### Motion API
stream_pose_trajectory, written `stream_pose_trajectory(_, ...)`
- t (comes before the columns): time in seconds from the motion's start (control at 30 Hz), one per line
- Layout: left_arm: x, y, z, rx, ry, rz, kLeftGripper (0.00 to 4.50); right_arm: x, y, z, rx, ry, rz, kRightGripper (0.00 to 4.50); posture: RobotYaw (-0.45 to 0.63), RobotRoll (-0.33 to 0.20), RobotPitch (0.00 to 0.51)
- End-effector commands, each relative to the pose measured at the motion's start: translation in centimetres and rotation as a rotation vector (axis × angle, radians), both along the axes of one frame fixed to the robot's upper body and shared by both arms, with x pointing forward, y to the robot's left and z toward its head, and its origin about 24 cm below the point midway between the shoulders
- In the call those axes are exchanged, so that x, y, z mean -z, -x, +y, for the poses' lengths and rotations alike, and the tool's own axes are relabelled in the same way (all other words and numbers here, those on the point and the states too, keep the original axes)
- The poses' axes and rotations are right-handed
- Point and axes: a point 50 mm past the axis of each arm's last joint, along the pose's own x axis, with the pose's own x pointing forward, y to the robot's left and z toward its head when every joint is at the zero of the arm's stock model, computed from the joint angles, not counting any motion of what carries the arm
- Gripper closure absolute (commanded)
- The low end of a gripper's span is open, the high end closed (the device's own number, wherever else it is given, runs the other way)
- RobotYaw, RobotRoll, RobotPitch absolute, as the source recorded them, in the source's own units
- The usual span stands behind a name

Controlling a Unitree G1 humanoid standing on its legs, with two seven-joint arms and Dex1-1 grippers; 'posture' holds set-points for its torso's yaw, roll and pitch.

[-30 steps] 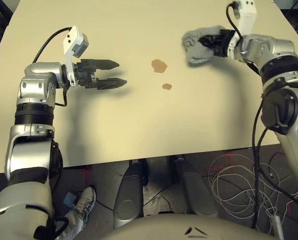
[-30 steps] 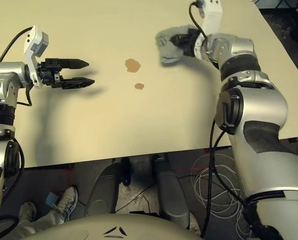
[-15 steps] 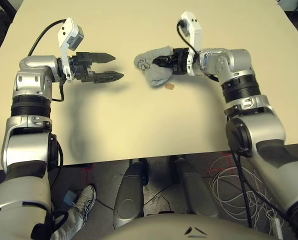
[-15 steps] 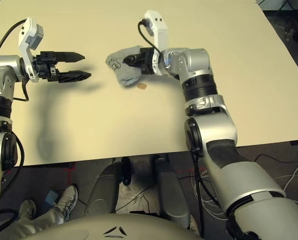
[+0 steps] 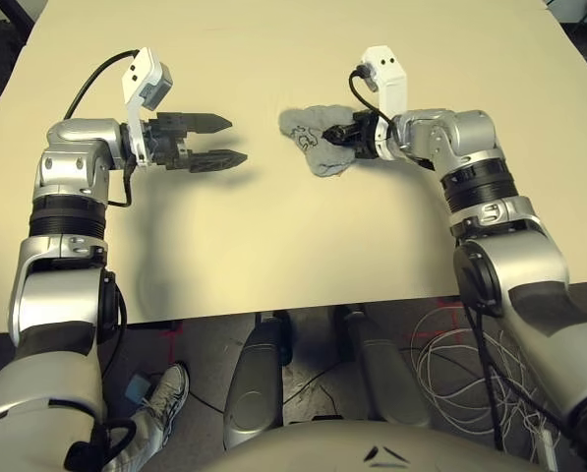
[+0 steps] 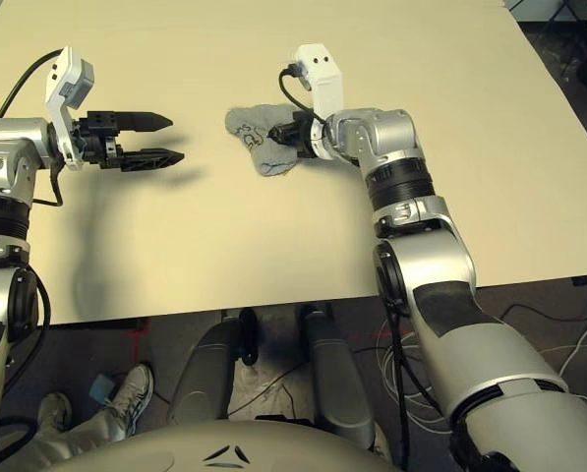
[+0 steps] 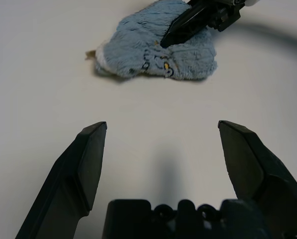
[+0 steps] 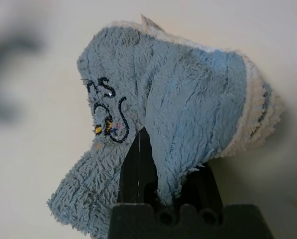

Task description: Wipe the water off the table with a rag.

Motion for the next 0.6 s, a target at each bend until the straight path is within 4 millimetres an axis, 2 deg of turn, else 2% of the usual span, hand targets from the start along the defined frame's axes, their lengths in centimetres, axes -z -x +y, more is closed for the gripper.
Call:
stream_pose_trajectory(0.03, 0.5, 0.0, 0.0, 0.004, -0.006, 0.017, 0.00, 0.1, 0.2, -2.7, 0.072, 0.050, 0.014, 4.34, 0.02, 0.000, 0.279)
stream_pose_trajectory(0.17, 0.6, -0.2, -0.2, 0.005, -0.003, 0.018, 0.00, -0.4, 0.1, -4.9, 0.143, 0.074, 0.004, 4.34, 0.01, 0.000, 0.274)
stream_pose_trajectory(0.3, 0.6, -0.3, -0.4, 0.009, -0.001, 0.016, 0.00, -1.3, 0.0, -5.9, 0.184, 0.065, -0.023, 4.34, 0.00, 0.000, 0.270)
stream_pose_trajectory(0.37, 0.5, -0.4, -0.5, 0.012, 0.001, 0.014, 0.00, -2.4, 0.1, -5.5, 0.160, 0.035, -0.050, 4.34, 0.00, 0.000, 0.268)
stream_pose_trajectory(0.5, 0.3, -0.6, -0.6, 0.014, 0.001, 0.009, 0.00, -5.3, 0.6, -3.3, 0.056, -0.062, -0.120, 4.34, 0.00, 0.000, 0.266)
stream_pose_trajectory(0.6, 0.1, -0.6, -0.6, 0.015, 0.002, 0.004, 0.00, -7.1, 2.1, -0.8, -0.057, -0.124, -0.146, 4.34, 0.00, 0.000, 0.264)
